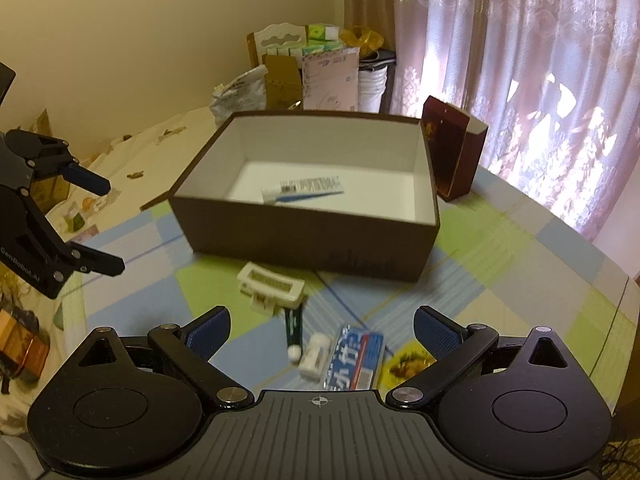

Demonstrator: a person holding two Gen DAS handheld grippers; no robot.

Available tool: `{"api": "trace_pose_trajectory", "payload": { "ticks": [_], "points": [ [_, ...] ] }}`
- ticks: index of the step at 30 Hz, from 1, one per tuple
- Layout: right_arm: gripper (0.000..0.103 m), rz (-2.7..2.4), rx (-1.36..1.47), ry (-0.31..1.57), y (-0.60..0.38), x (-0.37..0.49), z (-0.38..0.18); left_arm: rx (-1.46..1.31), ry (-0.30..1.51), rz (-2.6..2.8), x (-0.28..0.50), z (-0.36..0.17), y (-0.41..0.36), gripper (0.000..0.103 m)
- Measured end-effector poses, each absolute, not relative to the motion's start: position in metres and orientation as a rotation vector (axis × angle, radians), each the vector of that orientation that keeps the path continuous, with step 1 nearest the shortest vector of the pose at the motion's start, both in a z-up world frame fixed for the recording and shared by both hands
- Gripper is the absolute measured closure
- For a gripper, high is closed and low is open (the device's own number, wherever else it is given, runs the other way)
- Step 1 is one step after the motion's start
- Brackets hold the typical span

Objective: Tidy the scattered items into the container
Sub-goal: 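Move the left tool toward the white hair clip while the right tool approaches the blue floss box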

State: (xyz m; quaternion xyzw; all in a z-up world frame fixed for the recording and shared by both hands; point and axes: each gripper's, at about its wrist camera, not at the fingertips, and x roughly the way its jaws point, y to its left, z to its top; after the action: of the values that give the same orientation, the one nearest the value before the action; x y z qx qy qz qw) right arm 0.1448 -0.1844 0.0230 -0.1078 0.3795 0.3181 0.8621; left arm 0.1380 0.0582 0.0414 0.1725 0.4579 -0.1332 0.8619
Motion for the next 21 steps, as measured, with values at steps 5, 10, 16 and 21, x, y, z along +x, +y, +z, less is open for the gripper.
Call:
{"api": "trace_pose_trajectory", "payload": {
  "ticks": [5, 10, 16, 21],
  "points": [
    [0.0, 0.663, -0.209, 0.813, -0.192, 0.133, 0.011, 0.323, 0.96, -0.252, 0.118, 0.037, 0.056, 0.007],
    [0.0, 0.625, -0.179, 0.823, -0.199, 0.125, -0.005, 0.272, 0.963, -0.244, 0.104, 0.028, 0.059, 0.007],
    [0.0, 0.581, -0.128, 0.872, -0.202, 0.124, -0.027, 0.219, 0.929, -0.252, 0.1, 0.017, 0.067, 0.008],
    [0.0, 0.526, -0.093, 0.896, -0.205, 0.126, -0.043, 0.271, 0.886, -0.301, 0.1, 0.0, 0.067, 0.008]
  ]
}}
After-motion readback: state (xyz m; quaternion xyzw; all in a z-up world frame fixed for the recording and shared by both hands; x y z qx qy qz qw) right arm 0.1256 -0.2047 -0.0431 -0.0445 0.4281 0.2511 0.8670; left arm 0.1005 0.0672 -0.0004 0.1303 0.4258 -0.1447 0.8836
